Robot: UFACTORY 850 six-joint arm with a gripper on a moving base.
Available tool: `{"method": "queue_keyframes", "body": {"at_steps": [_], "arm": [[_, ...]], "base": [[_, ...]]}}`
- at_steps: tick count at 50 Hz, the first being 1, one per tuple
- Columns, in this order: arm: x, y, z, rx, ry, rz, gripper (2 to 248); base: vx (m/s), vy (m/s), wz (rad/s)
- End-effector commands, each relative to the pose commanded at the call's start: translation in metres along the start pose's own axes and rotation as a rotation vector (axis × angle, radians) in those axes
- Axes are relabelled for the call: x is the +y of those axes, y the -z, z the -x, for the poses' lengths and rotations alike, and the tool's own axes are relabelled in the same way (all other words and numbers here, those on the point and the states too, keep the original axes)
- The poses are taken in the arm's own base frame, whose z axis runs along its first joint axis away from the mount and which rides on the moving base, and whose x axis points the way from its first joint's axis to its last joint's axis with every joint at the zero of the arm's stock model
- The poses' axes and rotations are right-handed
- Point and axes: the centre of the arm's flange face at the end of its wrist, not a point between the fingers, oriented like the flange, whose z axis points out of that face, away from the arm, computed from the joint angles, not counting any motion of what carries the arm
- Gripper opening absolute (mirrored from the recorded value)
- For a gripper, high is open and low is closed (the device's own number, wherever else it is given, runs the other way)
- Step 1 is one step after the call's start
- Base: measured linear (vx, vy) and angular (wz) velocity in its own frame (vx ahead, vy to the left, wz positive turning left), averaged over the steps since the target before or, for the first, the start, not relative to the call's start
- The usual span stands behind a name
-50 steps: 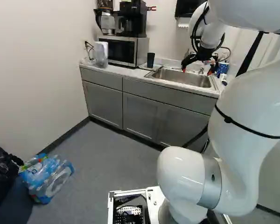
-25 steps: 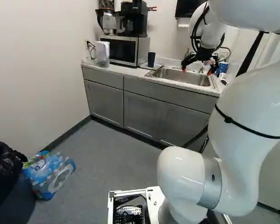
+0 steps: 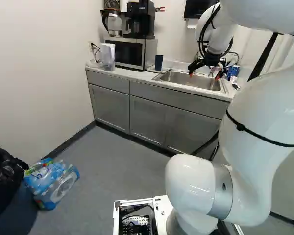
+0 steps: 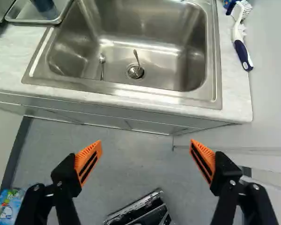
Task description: Rinse the cup and place it in the tray
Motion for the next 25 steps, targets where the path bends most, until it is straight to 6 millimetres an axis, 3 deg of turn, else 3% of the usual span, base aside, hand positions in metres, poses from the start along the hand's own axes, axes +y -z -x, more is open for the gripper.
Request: {"method": "queue_keyframes", "body": {"at_steps": [25], "arm": [[-0.023, -0.019, 0.027, 0.062, 0.033, -0.035, 247]], "base": [[0.000, 0.000, 0.000]]}}
